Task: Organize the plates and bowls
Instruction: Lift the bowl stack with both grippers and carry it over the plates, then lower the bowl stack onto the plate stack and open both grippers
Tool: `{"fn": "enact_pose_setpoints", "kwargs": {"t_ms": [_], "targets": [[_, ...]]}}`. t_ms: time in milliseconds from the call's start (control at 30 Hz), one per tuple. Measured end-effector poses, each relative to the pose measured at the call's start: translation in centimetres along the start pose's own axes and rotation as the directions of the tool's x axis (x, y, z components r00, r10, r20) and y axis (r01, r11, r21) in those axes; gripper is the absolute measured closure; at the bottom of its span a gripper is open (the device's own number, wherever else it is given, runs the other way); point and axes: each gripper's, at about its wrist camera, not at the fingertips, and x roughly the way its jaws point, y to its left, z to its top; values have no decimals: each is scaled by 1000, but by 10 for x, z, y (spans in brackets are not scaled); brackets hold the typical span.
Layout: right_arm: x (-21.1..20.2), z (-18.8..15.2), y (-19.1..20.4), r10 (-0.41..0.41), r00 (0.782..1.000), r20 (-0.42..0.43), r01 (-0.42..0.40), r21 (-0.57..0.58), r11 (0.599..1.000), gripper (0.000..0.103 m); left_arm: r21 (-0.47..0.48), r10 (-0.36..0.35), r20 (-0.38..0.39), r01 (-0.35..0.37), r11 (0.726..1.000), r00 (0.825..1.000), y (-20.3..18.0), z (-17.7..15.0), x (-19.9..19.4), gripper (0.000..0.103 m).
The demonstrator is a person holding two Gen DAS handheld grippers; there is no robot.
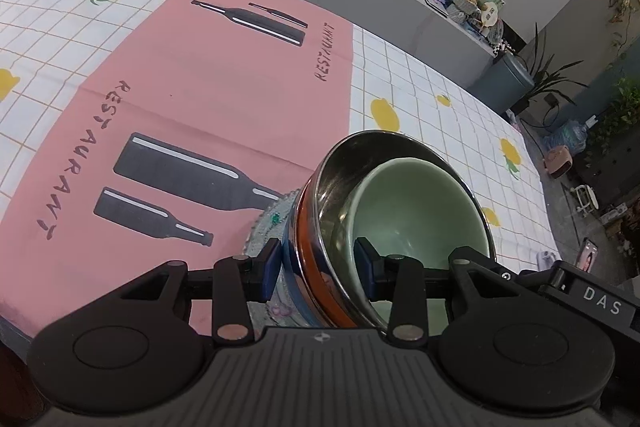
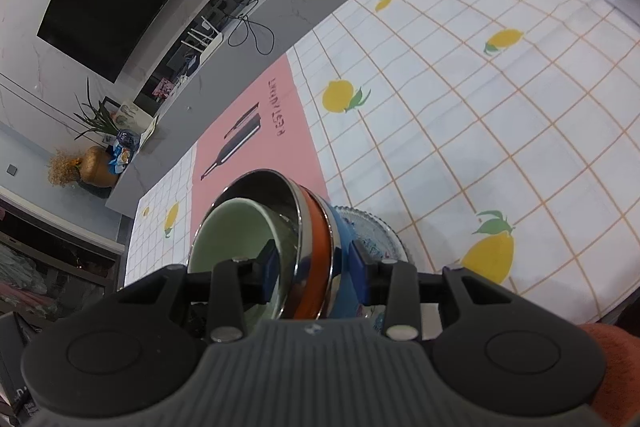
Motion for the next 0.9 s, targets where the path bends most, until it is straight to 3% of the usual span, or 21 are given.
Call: {"fn": "enact_pose_setpoints", "kwargs": {"t_ms": [533,733,800,900], "targets": [[8,-5,-1,4,1000,-12,-4,-6,1000,65,38,10,15,-11,999,1000,0,-3,0,58],[7,-7,2,1,1000,-2,-1,-16,1000,62,52,-11,24,10,999,1000,0,-3,-1,51],[6,-8,3,-7,1000,4,7,-28,1000,57,69,-6,33,3,998,999,-2,-4,-2,49],[4,-9,8,-32,999,30,34,-67,997,47,72,-22,38,19,997,999,-2,-4,-3,39]]}}
